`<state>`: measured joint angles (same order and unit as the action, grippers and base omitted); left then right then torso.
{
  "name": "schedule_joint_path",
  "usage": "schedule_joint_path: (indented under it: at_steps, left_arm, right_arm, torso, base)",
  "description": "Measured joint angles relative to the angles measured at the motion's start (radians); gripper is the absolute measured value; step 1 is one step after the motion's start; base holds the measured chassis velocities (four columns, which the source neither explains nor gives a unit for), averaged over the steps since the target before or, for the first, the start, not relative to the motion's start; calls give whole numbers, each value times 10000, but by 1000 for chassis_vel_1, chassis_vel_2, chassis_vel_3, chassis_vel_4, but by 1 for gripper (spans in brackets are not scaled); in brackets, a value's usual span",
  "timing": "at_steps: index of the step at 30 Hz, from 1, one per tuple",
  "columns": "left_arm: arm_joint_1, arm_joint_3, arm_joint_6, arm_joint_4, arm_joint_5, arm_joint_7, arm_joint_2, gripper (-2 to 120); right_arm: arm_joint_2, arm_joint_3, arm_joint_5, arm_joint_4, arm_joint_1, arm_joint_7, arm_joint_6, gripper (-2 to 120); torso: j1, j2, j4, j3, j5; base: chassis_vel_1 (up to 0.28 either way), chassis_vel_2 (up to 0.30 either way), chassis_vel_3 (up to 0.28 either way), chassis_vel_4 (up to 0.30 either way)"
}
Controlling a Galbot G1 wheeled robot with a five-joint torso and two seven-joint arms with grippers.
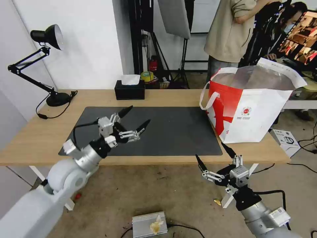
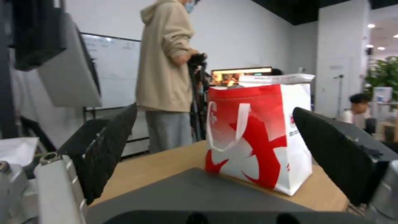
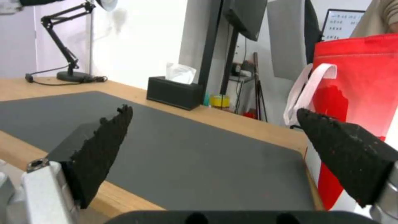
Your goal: Pick up the trash from the table and place it into the takeout bag.
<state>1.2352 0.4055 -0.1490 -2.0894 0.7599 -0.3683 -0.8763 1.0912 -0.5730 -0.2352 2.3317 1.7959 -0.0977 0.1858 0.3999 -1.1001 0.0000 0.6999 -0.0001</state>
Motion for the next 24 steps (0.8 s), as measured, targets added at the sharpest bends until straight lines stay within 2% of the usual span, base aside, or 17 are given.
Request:
schedule_joint_path:
  at_steps: [2, 6, 7, 11, 12, 14, 15, 16, 17, 20, 24]
  left_arm:
    - [456, 252, -66, -167, -238, 2, -242, 100]
    - [1557, 763, -239, -623, -1016, 1, -1141, 100]
    - [1557, 763, -239, -623, -1016, 1, -1141, 100]
    - [2587, 1069, -563, -927, -1846, 4, -2193, 100]
    - [2587, 1069, -563, -927, -1846, 4, -2193, 100]
    - [3076, 1155, -829, -1009, -2274, -12, -2721, 100]
    - [3097, 1158, -843, -1012, -2290, -15, -2744, 100]
    - [3497, 1240, -1096, -1052, -2646, -99, -3180, 100]
    - [3497, 1240, -1096, -1052, -2646, -99, -3180, 100]
    - [4155, 1429, -1574, -1035, -3248, -302, -3829, 100]
    - [4537, 1589, -1988, -841, -3788, -421, -4158, 100]
  right_arm:
    - [0, 0, 0, 0, 0, 0, 0, 100]
    - [0, 0, 0, 0, 0, 0, 0, 100]
    - [0, 0, 0, 0, 0, 0, 0, 100]
    - [0, 0, 0, 0, 0, 0, 0, 100]
    - [0, 0, 0, 0, 0, 0, 0, 100]
    - [0, 0, 0, 0, 0, 0, 0, 100]
    - [0, 0, 0, 0, 0, 0, 0, 100]
    - [0, 0, 0, 0, 0, 0, 0, 100]
    - [0, 0, 0, 0, 0, 0, 0, 100]
    - [0, 0, 0, 0, 0, 0, 0, 100]
    - [0, 0, 0, 0, 0, 0, 0, 100]
  torso:
    - [-1, 0, 0, 0, 3]
    - [-1, 0, 0, 0, 3]
    - [-1, 0, 0, 0, 3]
    - [0, -1, 1, 0, 2]
    - [0, -1, 1, 0, 2]
    - [0, 0, -1, 0, 2]
    - [0, 0, -1, 0, 2]
    - [0, 0, 0, 0, 3]
    - [0, 0, 0, 0, 3]
    - [0, 0, 1, 0, 3]
    - [0, 0, 0, 0, 2]
  base:
    - [0, 0, 0, 0]
    - [0, 0, 0, 0]
    - [0, 0, 0, 0]
    - [0, 0, 0, 0]
    - [0, 0, 0, 0]
    - [0, 0, 0, 0]
    - [0, 0, 0, 0]
    - [0, 0, 0, 0]
    - [0, 0, 0, 0]
    - [0, 0, 0, 0]
    - [0, 0, 0, 0]
